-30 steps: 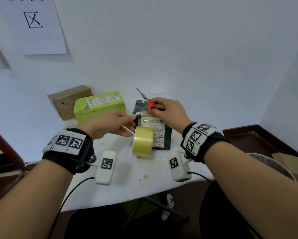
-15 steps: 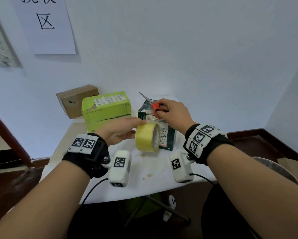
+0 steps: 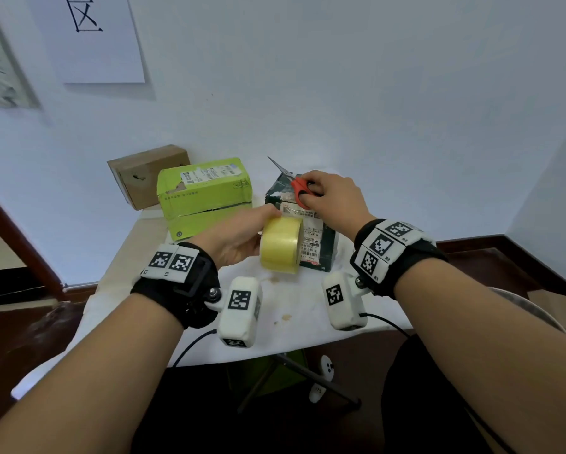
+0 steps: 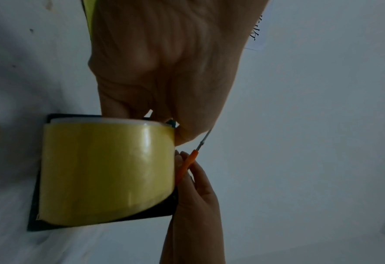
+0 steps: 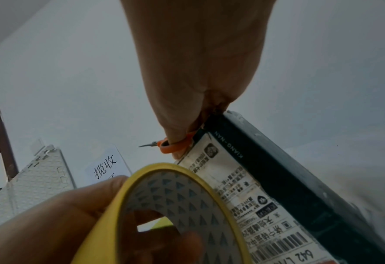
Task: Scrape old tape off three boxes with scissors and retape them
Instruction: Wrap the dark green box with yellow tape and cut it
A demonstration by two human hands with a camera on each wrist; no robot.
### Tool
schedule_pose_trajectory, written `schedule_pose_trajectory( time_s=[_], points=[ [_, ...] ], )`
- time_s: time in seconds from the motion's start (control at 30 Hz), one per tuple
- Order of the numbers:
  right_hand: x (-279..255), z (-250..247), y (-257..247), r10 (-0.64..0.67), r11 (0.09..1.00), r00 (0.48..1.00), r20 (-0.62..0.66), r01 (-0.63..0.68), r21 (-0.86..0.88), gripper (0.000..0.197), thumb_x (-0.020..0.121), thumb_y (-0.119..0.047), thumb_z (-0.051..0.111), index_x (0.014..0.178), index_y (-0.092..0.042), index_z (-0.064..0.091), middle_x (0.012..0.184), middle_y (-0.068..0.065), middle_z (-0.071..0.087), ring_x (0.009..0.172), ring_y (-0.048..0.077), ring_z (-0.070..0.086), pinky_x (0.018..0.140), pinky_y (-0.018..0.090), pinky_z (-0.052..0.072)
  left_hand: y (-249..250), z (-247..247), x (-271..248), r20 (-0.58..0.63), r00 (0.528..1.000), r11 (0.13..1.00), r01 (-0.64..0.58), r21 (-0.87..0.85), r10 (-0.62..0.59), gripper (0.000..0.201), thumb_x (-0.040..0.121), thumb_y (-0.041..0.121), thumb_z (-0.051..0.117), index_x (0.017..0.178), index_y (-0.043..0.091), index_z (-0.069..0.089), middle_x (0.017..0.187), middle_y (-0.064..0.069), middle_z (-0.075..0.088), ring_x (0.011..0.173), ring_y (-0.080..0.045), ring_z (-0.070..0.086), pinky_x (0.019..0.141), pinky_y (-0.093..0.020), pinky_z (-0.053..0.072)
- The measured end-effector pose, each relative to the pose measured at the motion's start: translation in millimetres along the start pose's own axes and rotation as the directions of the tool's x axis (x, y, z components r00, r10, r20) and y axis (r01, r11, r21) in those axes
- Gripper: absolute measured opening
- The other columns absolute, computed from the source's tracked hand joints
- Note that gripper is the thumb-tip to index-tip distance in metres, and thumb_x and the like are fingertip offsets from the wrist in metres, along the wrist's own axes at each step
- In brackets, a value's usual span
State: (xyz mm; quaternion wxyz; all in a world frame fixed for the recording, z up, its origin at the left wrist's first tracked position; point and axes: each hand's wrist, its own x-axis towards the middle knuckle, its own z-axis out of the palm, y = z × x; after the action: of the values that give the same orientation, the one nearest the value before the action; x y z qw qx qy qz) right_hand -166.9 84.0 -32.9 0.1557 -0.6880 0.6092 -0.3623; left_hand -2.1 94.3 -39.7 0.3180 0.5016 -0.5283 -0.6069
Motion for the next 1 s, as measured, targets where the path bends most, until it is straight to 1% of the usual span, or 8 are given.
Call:
schedule_pose_trajectory(
  time_s=[0.1,0.2,0.3,0.4,0.6,0.7,0.87,1.0],
  points=[
    [0,0,-1,-0.003,1.0,1.0,-0.001,0.003,-0.007,0.031,0.089,-0.027,0.06,0.12,-0.026,0.061,0.113,-0.004,0.069,0.109,0.011,0.06,0.09,0.026,0.043,-4,4,0,0.06,0.998,1.0,0.027,-0.001,-0.026,0.02,0.098,0.033,0.051,0.103,0.017,0.062,0.079,0.002,0.067,0.067,-0.009,0.065,0.059,-0.022,0.055],
    [1,0,0,-0.006,1.0,1.0,-0.004,0.005,-0.021,0.031,0.089,-0.027,0.06,0.12,-0.027,0.061,0.113,-0.004,0.069,0.109,0.011,0.059,0.088,0.025,0.041,-6,1,1,0.072,0.997,1.0,0.009,0.011,-0.01,0.02,0.098,0.031,0.05,0.108,0.016,0.06,0.078,0.004,0.068,0.066,-0.007,0.064,0.06,-0.02,0.054],
    [2,1,1,-0.007,1.0,1.0,-0.006,0.007,-0.03,0.032,0.089,-0.027,0.06,0.121,-0.028,0.061,0.113,-0.004,0.069,0.109,0.012,0.059,0.083,0.023,0.04,-7,-2,0,0.074,0.997,1.0,0.012,0.015,-0.013,0.016,0.099,0.029,0.049,0.103,0.017,0.06,0.077,0.003,0.067,0.062,-0.007,0.064,0.055,-0.019,0.052],
    [1,1,1,-0.014,0.999,1.0,-0.003,0.013,-0.03,0.032,0.089,-0.027,0.06,0.121,-0.027,0.061,0.114,-0.004,0.068,0.109,0.011,0.06,0.079,0.02,0.039,-6,-3,1,0.072,0.997,0.999,0.006,0.053,-0.009,0.019,0.099,0.03,0.049,0.105,0.015,0.059,0.084,-0.001,0.066,0.063,-0.008,0.064,0.054,-0.02,0.052],
    [3,4,3,-0.013,1.0,1.0,-0.006,0.013,-0.028,0.034,0.089,-0.028,0.06,0.122,-0.028,0.06,0.115,-0.004,0.068,0.11,0.012,0.059,0.079,0.021,0.038,-6,-8,8,0.113,0.993,0.994,0.017,0.105,-0.029,0.026,0.098,0.031,0.05,0.115,0.013,0.059,0.102,-0.006,0.065,0.087,-0.015,0.062,0.075,-0.027,0.051],
    [4,3,3,-0.015,0.999,1.0,-0.001,0.015,-0.035,0.033,0.089,-0.028,0.059,0.122,-0.028,0.06,0.114,-0.004,0.068,0.109,0.013,0.059,0.079,0.022,0.04,-6,-10,11,0.125,0.992,0.992,0.016,0.123,-0.032,0.026,0.098,0.03,0.05,0.116,0.013,0.059,0.105,-0.006,0.066,0.09,-0.015,0.062,0.08,-0.028,0.052],
    [3,3,2,-0.013,1.0,1.0,-0.009,0.012,-0.027,0.032,0.088,-0.027,0.06,0.12,-0.028,0.061,0.112,-0.005,0.069,0.107,0.013,0.06,0.078,0.024,0.041,-19,-13,11,0.132,0.982,0.979,0.108,0.172,-0.132,0.023,0.097,0.027,0.053,0.114,0.013,0.06,0.095,-0.001,0.07,0.08,-0.011,0.065,0.07,-0.022,0.055],
    [5,3,2,-0.011,1.0,1.0,-0.025,0.01,-0.023,0.03,0.087,-0.027,0.061,0.117,-0.029,0.063,0.109,-0.006,0.07,0.106,0.013,0.06,0.082,0.026,0.044,-17,-18,14,0.181,0.973,0.983,0.116,0.143,-0.141,0.021,0.097,0.025,0.054,0.112,0.014,0.063,0.09,0.0,0.071,0.07,-0.007,0.067,0.059,-0.019,0.056]
  ],
)
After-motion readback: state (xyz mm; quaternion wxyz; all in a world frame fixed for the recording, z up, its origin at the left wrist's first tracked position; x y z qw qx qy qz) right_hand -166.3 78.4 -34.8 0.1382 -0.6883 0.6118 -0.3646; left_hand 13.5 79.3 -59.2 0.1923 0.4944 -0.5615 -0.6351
